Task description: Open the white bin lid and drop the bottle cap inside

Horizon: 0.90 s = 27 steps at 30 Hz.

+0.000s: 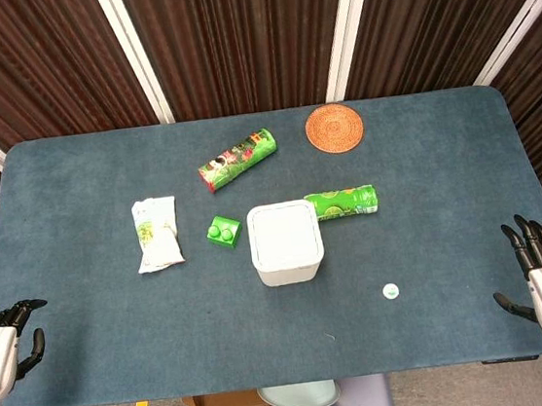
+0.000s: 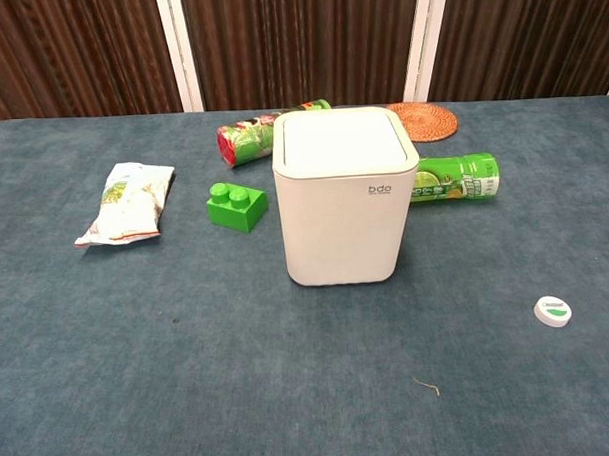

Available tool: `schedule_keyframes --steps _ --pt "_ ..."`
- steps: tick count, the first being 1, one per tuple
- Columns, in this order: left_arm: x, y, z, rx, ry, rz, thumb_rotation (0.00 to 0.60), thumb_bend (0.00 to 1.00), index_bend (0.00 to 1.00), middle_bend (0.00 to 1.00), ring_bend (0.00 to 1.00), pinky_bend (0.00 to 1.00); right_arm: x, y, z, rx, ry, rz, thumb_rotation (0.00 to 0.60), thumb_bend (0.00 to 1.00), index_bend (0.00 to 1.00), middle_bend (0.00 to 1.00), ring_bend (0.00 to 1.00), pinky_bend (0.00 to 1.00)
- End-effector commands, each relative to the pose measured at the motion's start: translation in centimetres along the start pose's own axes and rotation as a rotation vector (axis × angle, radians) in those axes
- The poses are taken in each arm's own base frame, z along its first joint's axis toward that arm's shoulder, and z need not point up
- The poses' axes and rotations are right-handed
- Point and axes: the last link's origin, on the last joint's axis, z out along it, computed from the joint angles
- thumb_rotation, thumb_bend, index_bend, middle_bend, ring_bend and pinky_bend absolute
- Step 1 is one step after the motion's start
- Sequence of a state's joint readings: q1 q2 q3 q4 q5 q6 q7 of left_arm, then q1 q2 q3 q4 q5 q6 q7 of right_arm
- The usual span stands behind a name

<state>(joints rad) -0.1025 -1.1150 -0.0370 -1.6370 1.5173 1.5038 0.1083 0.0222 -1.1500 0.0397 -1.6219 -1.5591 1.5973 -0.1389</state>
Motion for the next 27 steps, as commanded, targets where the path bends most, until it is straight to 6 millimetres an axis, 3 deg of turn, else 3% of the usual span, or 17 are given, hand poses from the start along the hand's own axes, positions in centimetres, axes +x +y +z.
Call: schedule_keyframes --steps 1,10,13,15,18,19,21,24,27 --pt "0.0 0.0 0.0 -0.001 -0.002 0.001 0.6 0.57 0.29 0.3 0.36 0.47 0.0 0.1 0.0 -0.005 -0.013 0.0 0.6 0.14 0.06 0.1 0.03 0.18" --pt "-0.1 0.0 0.1 -0.006 -0.002 -0.002 0.6 0.55 0.28 0.3 0.36 0.46 0.4 -0.1 0.2 0.028 0.014 0.048 0.6 0.14 0.06 0.11 0.05 0.2" --pt "-0.2 -0.1 0.0 -0.002 -0.012 -0.004 0.6 0.55 0.28 0.3 0.36 0.46 0.6 0.0 0.4 0.031 0.066 0.045 0.6 0.14 0.07 0.29 0.31 0.38" --pt "-0.1 0.0 0.0 0.002 -0.006 -0.005 0.6 0.55 0.28 0.3 0.36 0.46 0.6 0.1 0.3 0.037 0.076 0.054 0.6 0.14 0.1 0.45 0.52 0.54" --pt "0.0 0.0 -0.1 0.004 -0.006 -0.003 0.6 0.55 0.28 0.3 0.36 0.46 0.8 -0.1 0.3 0.068 0.084 0.072 0.6 0.15 0.17 0.66 0.71 0.68" --pt "0.0 0.0 -0.2 0.006 -0.007 -0.005 0.6 0.55 0.28 0.29 0.36 0.46 0.8 -0.2 0.4 0.082 0.085 0.079 0.6 0.16 0.19 0.71 0.75 0.7" --pt "-0.1 -0.1 -0.2 0.01 -0.015 -0.003 0.6 0.55 0.28 0.29 0.36 0.46 1.1 -0.5 0.8 0.121 0.09 0.104 0.6 0.3 0.24 0.8 0.82 0.74" --pt "0.0 -0.2 -0.2 0.019 -0.021 -0.009 0.6 0.55 0.28 0.29 0.36 0.46 1.7 -1.3 1.5 0.177 0.077 0.108 0.6 0.48 0.29 0.86 0.86 0.77" --pt "0.2 -0.3 -0.3 0.022 -0.013 -0.017 0.6 0.55 0.28 0.29 0.36 0.46 2.4 -2.6 2.3 0.222 0.028 0.071 0.6 0.58 0.3 0.87 0.88 0.77"
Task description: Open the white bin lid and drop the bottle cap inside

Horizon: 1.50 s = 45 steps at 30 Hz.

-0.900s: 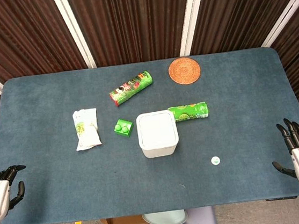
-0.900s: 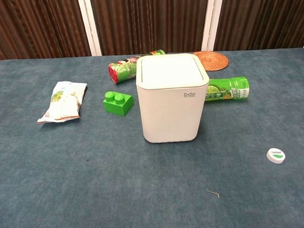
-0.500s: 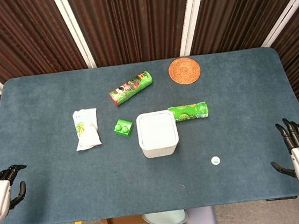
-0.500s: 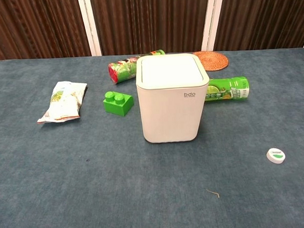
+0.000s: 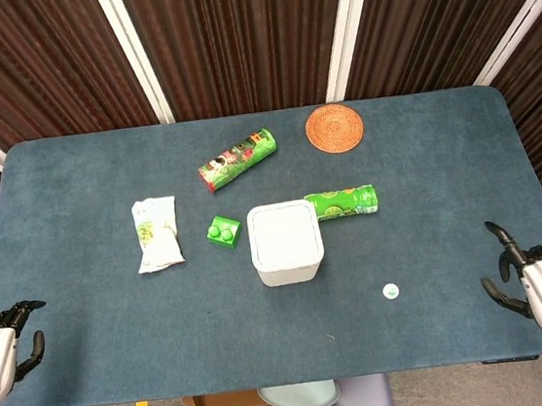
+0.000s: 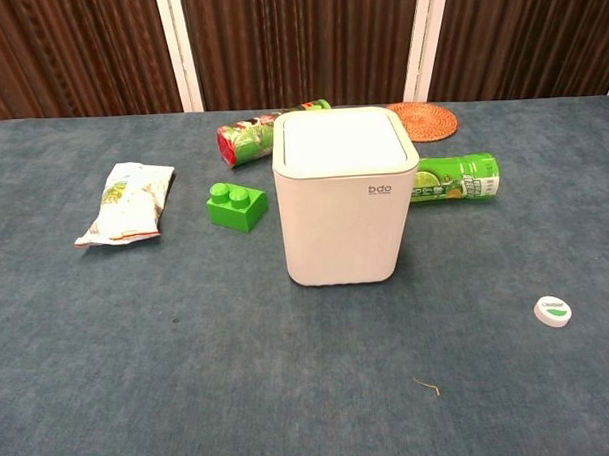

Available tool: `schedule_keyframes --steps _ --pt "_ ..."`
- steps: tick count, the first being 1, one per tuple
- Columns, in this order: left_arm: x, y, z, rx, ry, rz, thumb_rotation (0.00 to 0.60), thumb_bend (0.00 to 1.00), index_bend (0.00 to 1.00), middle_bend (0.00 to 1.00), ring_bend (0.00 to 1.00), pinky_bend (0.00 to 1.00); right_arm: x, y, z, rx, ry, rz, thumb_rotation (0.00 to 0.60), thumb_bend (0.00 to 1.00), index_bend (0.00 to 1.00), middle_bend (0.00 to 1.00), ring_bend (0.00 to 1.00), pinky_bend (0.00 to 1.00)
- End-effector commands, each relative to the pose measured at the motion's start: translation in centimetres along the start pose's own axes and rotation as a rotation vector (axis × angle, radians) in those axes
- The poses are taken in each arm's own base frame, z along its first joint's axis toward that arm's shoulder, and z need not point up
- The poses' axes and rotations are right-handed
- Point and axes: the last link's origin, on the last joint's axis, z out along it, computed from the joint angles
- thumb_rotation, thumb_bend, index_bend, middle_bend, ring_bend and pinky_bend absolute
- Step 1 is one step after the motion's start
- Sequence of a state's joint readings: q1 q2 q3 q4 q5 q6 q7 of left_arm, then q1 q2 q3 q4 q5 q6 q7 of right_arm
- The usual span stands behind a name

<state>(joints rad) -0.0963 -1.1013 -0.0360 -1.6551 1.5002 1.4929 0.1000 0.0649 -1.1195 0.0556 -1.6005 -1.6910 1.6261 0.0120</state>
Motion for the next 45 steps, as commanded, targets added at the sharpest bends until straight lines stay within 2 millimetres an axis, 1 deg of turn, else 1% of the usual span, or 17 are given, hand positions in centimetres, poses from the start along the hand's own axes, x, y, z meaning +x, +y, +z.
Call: schedule_keyframes --steps 1,6,8,13,16,18,21,23,30,35,45 --pt "0.1 -0.1 0.0 0.003 0.004 -0.004 0.6 0.55 0.28 0.29 0.36 0.46 0.6 -1.6 1.3 0.063 -0.069 -0.04 0.6 0.59 0.3 0.88 0.88 0.77" --pt "0.0 0.0 0.0 0.003 -0.006 -0.004 0.6 0.55 0.28 0.29 0.36 0.47 1.2 -4.4 3.9 0.141 -0.184 -0.049 0.6 0.72 0.31 0.9 0.89 0.77" --pt "0.0 0.0 0.0 0.003 -0.011 -0.004 0.6 0.55 0.28 0.29 0.36 0.47 1.4 -5.5 4.9 0.164 -0.201 -0.068 0.6 0.75 0.31 0.9 0.89 0.77" --pt "0.2 -0.1 -0.1 0.006 -0.01 -0.007 0.6 0.55 0.28 0.29 0.36 0.47 1.2 -7.8 6.7 0.21 -0.258 -0.087 0.6 0.77 0.33 0.91 0.89 0.77" --pt "0.2 -0.1 -0.1 0.008 -0.009 -0.009 0.6 0.55 0.28 0.29 0.36 0.47 1.1 -8.2 6.9 0.216 -0.269 -0.09 0.6 0.78 0.34 0.91 0.89 0.77" --pt "0.4 -0.2 -0.2 0.012 -0.004 -0.014 0.6 0.55 0.28 0.29 0.36 0.47 0.9 -9.0 7.4 0.236 -0.291 -0.096 0.6 0.78 0.35 0.91 0.89 0.77" --pt "0.6 -0.4 -0.2 0.019 0.002 -0.02 0.6 0.55 0.28 0.29 0.36 0.47 0.1 -10.9 9.1 0.269 -0.345 -0.112 0.6 0.8 0.37 0.92 0.9 0.78" --pt "0.6 -0.4 -0.3 0.02 0.0 -0.022 0.6 0.55 0.28 0.29 0.36 0.47 -0.3 -11.7 10.0 0.261 -0.373 -0.117 0.6 0.81 0.39 0.92 0.9 0.78" --pt "0.8 -0.5 -0.3 0.02 0.002 -0.029 0.6 0.55 0.29 0.29 0.36 0.47 -1.6 -13.6 12.1 0.256 -0.44 -0.128 0.6 0.81 0.43 0.92 0.9 0.78" --pt "0.8 -0.6 -0.3 0.024 0.003 -0.033 0.6 0.55 0.29 0.29 0.36 0.47 -2.6 -14.7 13.2 0.26 -0.475 -0.117 0.6 0.81 0.44 0.92 0.9 0.78" --pt "0.8 -0.5 -0.3 0.022 0.0 -0.036 0.6 0.55 0.3 0.29 0.36 0.47 -3.8 -16.2 14.3 0.284 -0.496 -0.087 0.6 0.81 0.43 0.92 0.9 0.78"
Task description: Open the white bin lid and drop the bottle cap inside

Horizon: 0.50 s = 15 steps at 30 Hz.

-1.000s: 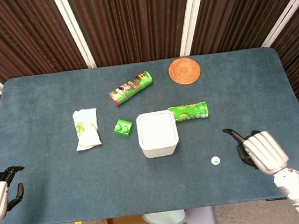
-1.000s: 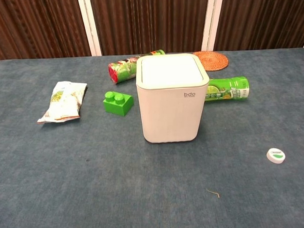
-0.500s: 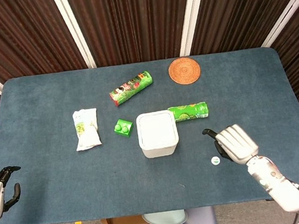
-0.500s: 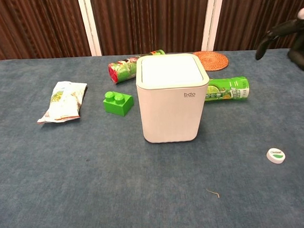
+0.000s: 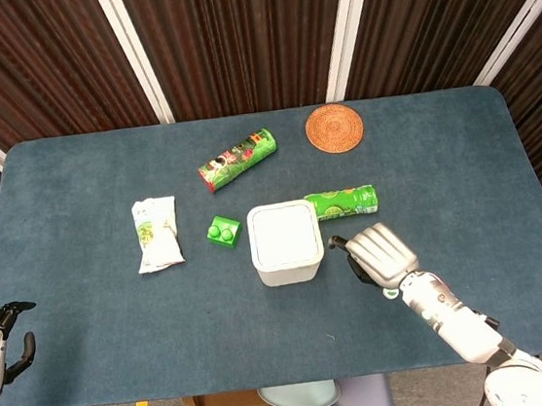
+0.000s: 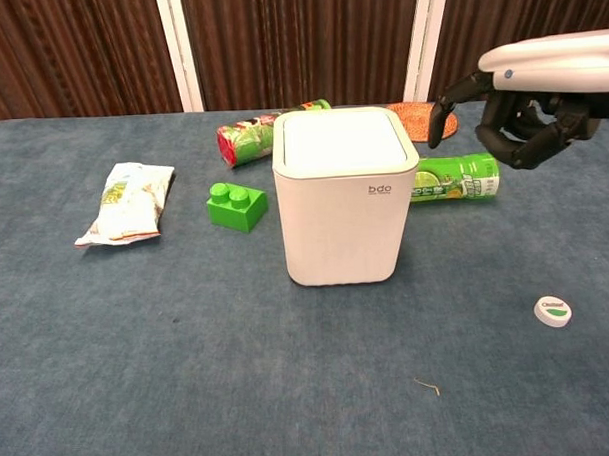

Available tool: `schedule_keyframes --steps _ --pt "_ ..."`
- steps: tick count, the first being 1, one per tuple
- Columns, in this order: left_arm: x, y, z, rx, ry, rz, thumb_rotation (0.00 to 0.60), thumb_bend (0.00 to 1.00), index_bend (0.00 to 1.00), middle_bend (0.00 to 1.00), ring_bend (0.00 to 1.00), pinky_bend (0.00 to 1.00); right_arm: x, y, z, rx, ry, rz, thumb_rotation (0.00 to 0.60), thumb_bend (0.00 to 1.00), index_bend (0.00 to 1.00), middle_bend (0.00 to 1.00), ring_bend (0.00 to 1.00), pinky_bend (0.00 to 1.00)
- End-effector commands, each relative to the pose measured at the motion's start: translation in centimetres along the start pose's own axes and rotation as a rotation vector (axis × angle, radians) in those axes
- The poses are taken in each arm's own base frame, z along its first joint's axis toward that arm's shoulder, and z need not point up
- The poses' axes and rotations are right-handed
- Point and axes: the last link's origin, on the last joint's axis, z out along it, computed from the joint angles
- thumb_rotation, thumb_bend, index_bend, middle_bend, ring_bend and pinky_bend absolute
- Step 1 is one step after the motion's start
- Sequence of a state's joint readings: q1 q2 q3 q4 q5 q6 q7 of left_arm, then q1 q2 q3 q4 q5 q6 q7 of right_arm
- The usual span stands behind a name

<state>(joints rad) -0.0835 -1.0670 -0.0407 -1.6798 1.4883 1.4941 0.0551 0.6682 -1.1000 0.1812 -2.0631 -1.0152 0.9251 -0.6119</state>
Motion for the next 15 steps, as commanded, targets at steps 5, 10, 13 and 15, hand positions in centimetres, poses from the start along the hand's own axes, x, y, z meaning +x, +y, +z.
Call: schedule_keyframes --steps 5,10,13,15 --pt "0.0 0.0 0.0 0.001 -0.001 0.001 0.6 0.55 0.3 0.29 0.36 0.47 -0.1 -0.6 1.5 0.016 0.001 0.022 0.6 0.81 0.43 0.92 0.9 0.78" --pt "0.0 0.0 0.0 0.001 0.0 0.0 0.6 0.55 0.31 0.29 0.36 0.47 0.0 -0.8 2.3 0.019 0.008 0.039 0.6 0.81 0.44 0.92 0.9 0.78" --pt "0.0 0.0 -0.1 0.0 0.0 0.0 0.6 0.55 0.31 0.29 0.36 0.47 0.0 -0.8 2.6 0.017 0.008 0.043 0.6 0.81 0.44 0.92 0.9 0.78" --pt "0.0 0.0 0.0 0.0 -0.001 0.001 0.6 0.55 0.31 0.29 0.36 0.47 -0.1 -0.7 2.7 0.015 0.008 0.041 0.6 0.81 0.44 0.92 0.9 0.78"
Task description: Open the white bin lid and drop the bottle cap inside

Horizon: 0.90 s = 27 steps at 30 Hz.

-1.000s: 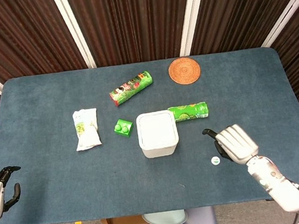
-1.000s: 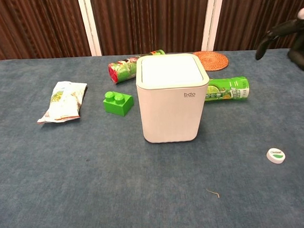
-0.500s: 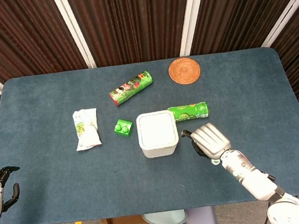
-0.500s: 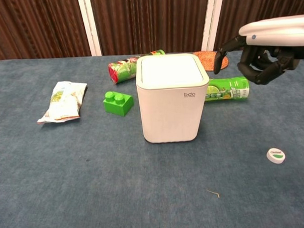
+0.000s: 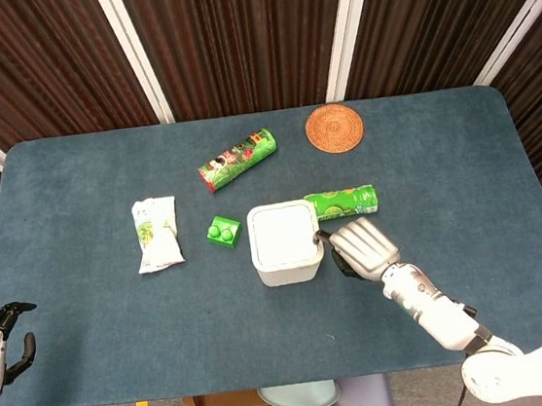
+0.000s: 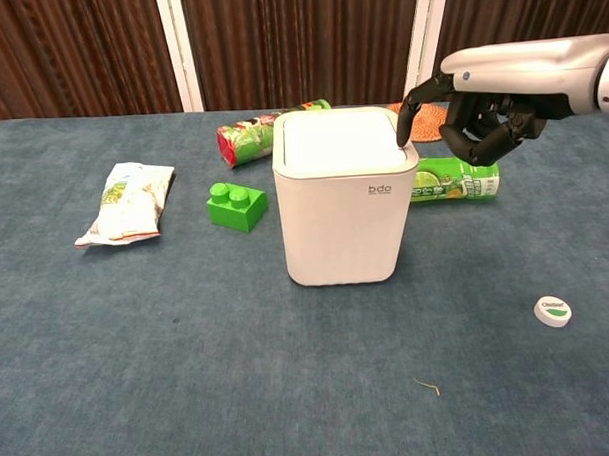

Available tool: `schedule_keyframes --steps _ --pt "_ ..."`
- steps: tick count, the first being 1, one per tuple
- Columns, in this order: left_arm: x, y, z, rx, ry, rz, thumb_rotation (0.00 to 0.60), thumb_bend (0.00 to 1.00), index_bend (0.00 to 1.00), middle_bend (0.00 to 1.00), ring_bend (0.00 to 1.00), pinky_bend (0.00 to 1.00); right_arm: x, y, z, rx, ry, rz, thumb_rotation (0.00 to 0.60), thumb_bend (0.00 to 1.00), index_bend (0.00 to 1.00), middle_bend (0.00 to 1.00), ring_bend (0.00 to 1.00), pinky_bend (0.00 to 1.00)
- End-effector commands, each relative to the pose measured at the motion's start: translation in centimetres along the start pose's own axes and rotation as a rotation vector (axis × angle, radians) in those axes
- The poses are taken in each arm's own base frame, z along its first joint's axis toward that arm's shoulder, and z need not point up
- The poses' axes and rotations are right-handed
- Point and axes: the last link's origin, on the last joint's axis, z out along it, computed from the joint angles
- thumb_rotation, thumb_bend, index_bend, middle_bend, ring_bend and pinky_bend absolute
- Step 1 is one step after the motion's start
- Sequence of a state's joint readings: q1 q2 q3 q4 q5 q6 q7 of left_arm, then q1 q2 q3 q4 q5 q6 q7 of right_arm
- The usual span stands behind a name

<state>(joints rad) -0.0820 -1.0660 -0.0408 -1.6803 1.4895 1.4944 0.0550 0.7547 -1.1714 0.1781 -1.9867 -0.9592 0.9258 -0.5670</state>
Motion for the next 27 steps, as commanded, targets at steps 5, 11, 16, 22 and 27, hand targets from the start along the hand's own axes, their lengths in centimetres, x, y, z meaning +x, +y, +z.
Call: schedule_keyframes --steps 5,11,16,22,27 --pt "-0.1 0.1 0.0 -0.002 -0.003 0.0 0.6 0.55 0.31 0.29 0.36 0.47 -0.3 0.0 0.2 0.004 -0.007 0.002 0.6 0.81 0.44 0.92 0.9 0.78" --pt "-0.1 0.1 0.0 -0.002 -0.004 0.001 0.6 0.55 0.31 0.29 0.36 0.47 -0.4 -0.2 0.4 0.02 -0.012 0.015 0.6 0.81 0.44 0.92 0.9 0.78" --pt "0.0 0.0 0.0 0.0 -0.001 0.0 0.6 0.55 0.32 0.29 0.36 0.47 -0.6 0.0 0.4 0.019 -0.014 0.015 0.6 0.81 0.44 0.92 0.9 0.78" --pt "0.0 0.1 0.0 -0.003 -0.002 0.002 0.6 0.55 0.32 0.29 0.36 0.47 -1.0 0.6 0.5 0.004 -0.028 0.015 0.6 0.81 0.44 0.92 0.9 0.78" --pt "-0.1 0.1 0.0 -0.002 -0.006 0.004 0.6 0.55 0.32 0.29 0.36 0.47 -1.3 0.9 0.7 -0.004 -0.037 0.023 0.6 0.81 0.44 0.92 0.9 0.78"
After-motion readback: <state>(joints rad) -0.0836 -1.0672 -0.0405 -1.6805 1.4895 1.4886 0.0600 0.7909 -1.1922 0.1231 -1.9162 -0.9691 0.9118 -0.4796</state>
